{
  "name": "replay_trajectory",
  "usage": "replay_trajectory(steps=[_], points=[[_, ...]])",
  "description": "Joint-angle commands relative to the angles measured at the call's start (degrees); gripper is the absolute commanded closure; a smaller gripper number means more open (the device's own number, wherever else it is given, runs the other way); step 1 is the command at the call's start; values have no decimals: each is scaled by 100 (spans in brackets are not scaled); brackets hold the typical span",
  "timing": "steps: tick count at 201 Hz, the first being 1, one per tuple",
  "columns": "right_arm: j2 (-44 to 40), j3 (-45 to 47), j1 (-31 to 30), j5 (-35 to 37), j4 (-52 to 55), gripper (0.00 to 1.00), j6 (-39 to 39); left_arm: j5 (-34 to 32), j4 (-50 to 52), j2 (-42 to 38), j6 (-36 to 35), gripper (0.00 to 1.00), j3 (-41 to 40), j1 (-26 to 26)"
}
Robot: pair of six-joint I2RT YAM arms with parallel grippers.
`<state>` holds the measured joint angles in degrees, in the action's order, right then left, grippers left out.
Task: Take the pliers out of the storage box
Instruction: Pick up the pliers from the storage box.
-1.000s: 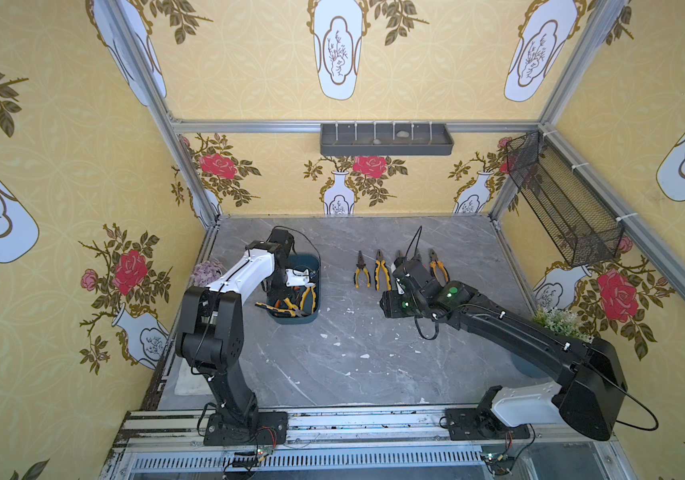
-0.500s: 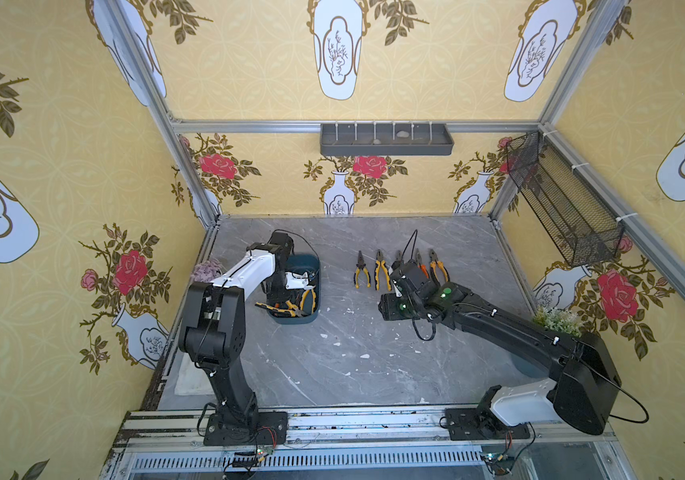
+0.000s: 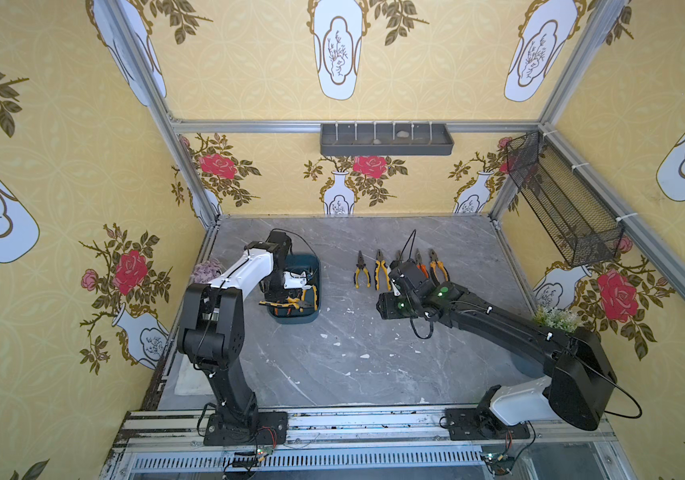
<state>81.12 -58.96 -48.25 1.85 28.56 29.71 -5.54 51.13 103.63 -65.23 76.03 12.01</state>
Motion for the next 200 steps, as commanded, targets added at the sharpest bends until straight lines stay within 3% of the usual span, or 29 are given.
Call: replay_trajectory(steps=[1,56,116,141,175,200], points=[[13,-83,-5,-26,-109,38,-39,167,85,-41,-19,99,90,3],[-26,-129,-6,-12,-39,38,8,-51,317,-17,144,100,425,117],[-105,-458,-79,159,254,38,-8,-569,956,301,1566,100,1897,386],[-181,-684,-80,234,440,38,-67,19,906,-99,1879,100,2139,384],[-117,-1323,-81,362,761,37,-114,997,296,-1001,2528,100,1831,483],[108,-1812,-59,270,978,37,-15,780,-333,-1702,3044,100,1029,958]])
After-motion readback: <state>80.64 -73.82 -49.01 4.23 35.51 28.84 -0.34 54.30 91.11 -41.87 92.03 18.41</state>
